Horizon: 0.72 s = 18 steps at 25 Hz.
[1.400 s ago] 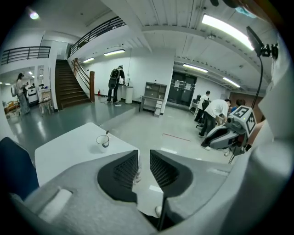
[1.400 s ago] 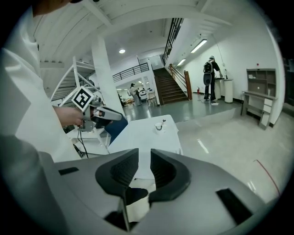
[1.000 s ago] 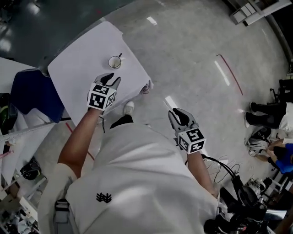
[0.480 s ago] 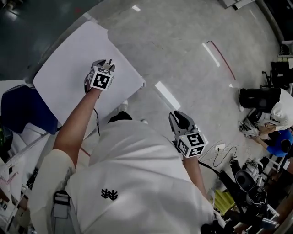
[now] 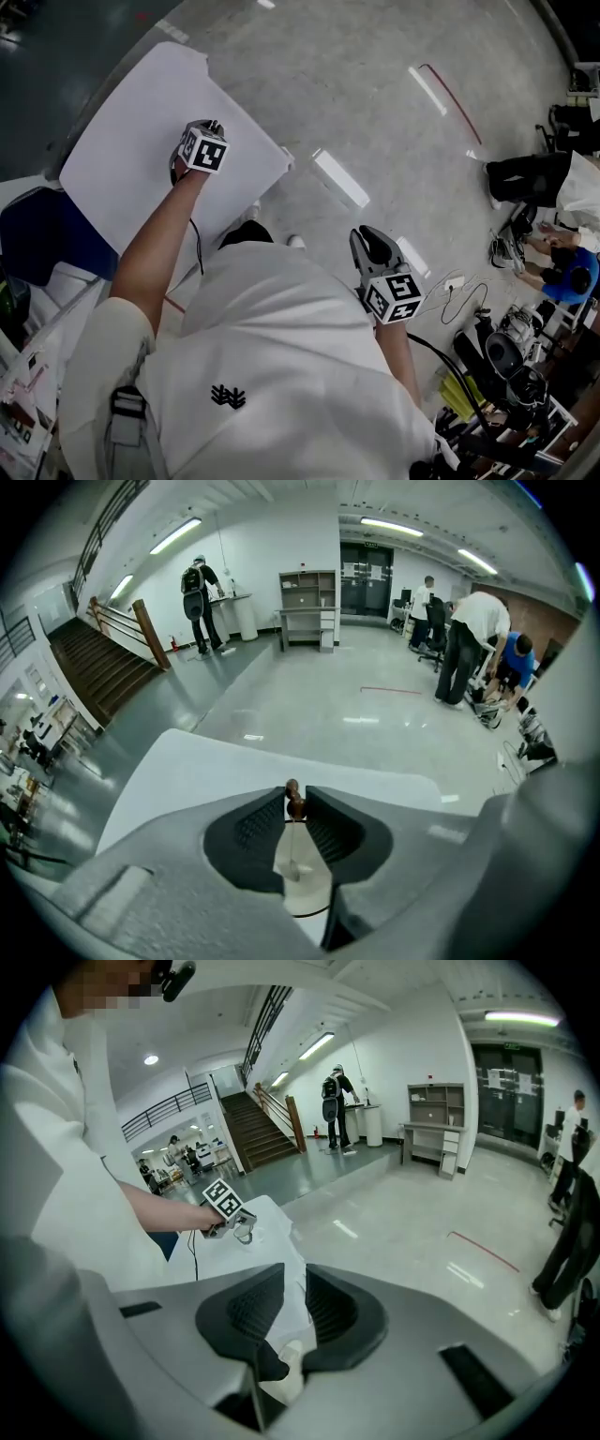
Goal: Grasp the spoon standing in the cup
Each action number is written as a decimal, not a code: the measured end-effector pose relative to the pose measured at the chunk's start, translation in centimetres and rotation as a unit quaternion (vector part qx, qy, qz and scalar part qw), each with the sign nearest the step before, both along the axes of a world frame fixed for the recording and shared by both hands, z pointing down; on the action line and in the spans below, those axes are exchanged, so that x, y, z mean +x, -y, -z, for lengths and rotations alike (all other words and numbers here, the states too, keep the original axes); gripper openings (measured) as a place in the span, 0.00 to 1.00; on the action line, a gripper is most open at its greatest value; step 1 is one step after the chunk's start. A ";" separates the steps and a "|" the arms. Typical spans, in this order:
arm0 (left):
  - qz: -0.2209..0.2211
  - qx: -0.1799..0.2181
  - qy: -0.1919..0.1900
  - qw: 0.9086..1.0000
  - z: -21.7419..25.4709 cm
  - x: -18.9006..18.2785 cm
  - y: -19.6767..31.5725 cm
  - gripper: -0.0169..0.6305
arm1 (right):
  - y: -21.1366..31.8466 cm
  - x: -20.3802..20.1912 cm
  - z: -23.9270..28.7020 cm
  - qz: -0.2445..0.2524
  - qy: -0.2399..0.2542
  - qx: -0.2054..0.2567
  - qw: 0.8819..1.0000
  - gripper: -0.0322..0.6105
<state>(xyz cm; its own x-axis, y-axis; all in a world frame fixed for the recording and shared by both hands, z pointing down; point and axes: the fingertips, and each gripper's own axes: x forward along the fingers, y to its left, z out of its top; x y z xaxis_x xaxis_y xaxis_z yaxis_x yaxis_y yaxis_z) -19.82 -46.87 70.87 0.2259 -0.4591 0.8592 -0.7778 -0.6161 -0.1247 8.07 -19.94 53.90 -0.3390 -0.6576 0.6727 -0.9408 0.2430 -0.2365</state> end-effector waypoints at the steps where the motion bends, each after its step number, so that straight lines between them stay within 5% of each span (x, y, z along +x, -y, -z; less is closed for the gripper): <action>1: 0.001 0.004 0.002 1.000 0.0 0.1 0.1 0.11 | 0.0 0.2 -0.2 -0.001 0.000 0.000 1.000 0.17; 8: 0.007 0.028 -0.017 0.999 1.5 0.4 -0.4 0.10 | -0.3 0.7 -0.3 0.016 0.001 0.007 1.000 0.17; 18: 0.029 0.127 -0.062 0.990 8.9 0.6 -3.2 0.10 | -2.0 1.8 0.5 0.064 0.013 0.031 0.997 0.15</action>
<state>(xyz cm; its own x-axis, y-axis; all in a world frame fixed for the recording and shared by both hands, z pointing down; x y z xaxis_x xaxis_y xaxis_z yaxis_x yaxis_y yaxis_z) -19.20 -43.66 61.98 0.2905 -0.6712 0.6819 -0.8295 -0.5319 -0.1703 9.91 -17.93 53.38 -0.4388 -0.6483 0.6222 -0.8953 0.3748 -0.2408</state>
